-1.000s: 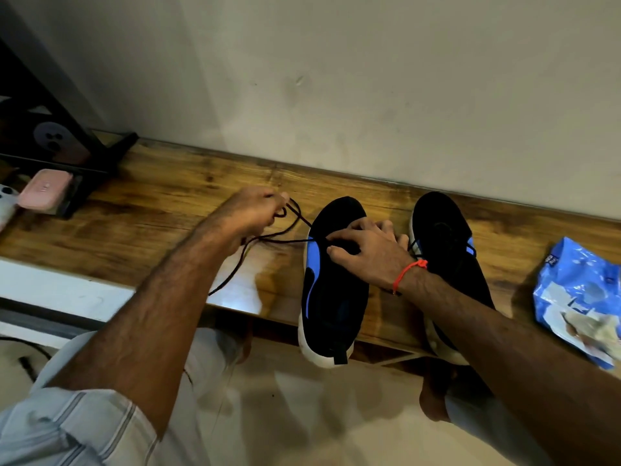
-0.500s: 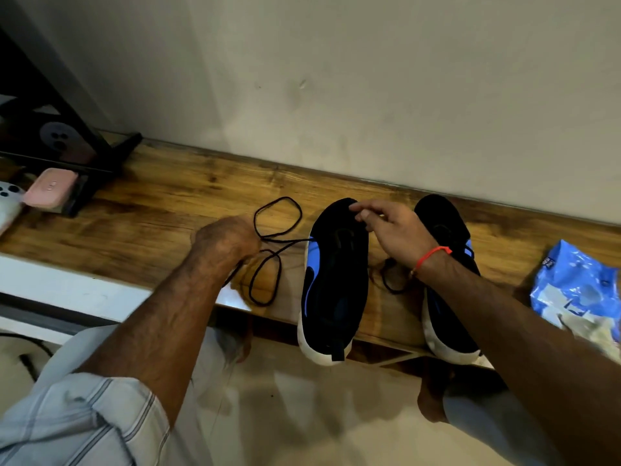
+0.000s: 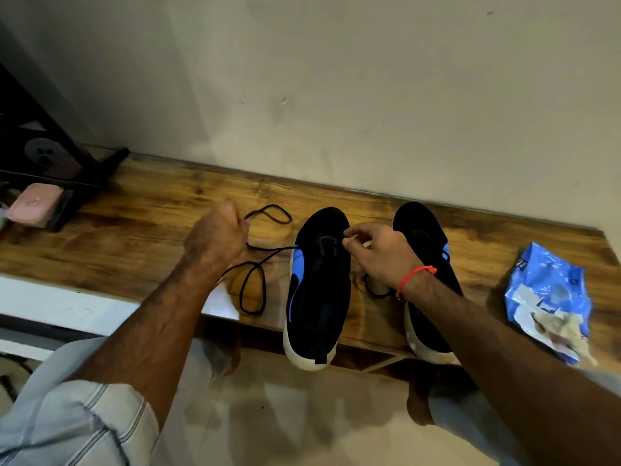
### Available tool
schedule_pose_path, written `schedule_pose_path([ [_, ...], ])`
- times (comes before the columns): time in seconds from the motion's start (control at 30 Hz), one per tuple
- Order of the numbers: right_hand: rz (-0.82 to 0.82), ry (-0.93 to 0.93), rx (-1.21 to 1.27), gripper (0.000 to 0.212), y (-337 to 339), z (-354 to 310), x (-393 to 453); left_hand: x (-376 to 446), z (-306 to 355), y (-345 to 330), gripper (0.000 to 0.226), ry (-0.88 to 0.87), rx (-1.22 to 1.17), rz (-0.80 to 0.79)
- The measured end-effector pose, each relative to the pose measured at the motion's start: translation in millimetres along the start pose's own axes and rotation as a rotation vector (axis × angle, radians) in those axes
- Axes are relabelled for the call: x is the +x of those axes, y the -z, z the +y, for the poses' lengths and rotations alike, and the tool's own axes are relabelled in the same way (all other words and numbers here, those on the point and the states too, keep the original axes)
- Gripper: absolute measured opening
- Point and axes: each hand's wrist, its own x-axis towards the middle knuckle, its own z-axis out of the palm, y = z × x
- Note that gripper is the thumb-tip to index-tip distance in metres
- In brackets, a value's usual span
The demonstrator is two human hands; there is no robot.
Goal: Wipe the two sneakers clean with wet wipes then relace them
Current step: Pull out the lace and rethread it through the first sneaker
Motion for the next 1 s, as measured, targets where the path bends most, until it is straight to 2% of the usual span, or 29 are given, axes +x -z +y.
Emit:
schedule_pose_path([
  [0.1, 0.006, 0.093, 0.167, 0.033, -2.4, -9.4, 3.6, -1.9, 25.4, 2.2, 0.015, -0.058, -0.665, -0.132],
  [0.17, -0.074, 0.097, 0.36, 0.037, -4.8, -16.5, 5.6, -11.3, 44.2, 4.7, 0.027, -0.049, -0.932, -0.252],
  [0.23, -0.114, 0.145, 0.402, 0.033, -9.4, -20.4, 6.0, -16.6, 52.0, -0.2, 0.037, -0.01, -1.079, -0.351],
  [0.3, -0.073, 0.132, 0.453, 0.027, -14.5, -21.5, 5.3, -18.7, 55.8, -5.0, 0.04, 0.022, -1.122, -0.394],
  [0.43, -0.116, -0.211, 1.028, 0.029, -11.7, -26.0, 7.6, -19.2, 58.6, -9.0, 0.041, 0.069, -1.154, -0.408],
  [0.5, -0.068, -0.235, 1.149, 0.022, -8.9, -23.0, 11.6, -19.1, 57.3, -11.2, 0.042, 0.055, -1.129, -0.44],
  [0.63, 0.056, -0.161, 0.921, 0.013, -12.0, -11.6, 17.8, -18.4, 55.7, -11.8, 0.047, 0.084, -1.053, -0.403],
  [0.77, -0.076, -0.155, 0.894, 0.023, -14.1, -14.3, 16.4, -19.3, 59.0, -12.8, 0.045, 0.094, -1.085, -0.387],
  [0.87, -0.083, -0.118, 0.852, 0.014, -12.5, -16.9, 15.1, -18.9, 60.3, -12.3, 0.044, 0.083, -1.068, -0.372],
  [0.93, -0.033, -0.105, 0.791, 0.008, -10.6, -18.3, 13.3, -17.6, 58.3, -14.0, 0.043, 0.085, -0.994, -0.359],
  [1.0, 0.017, -0.109, 0.763, 0.008, -8.4, -19.9, 11.7, -17.0, 55.1, -18.5, 0.039, 0.021, -0.803, -0.249],
])
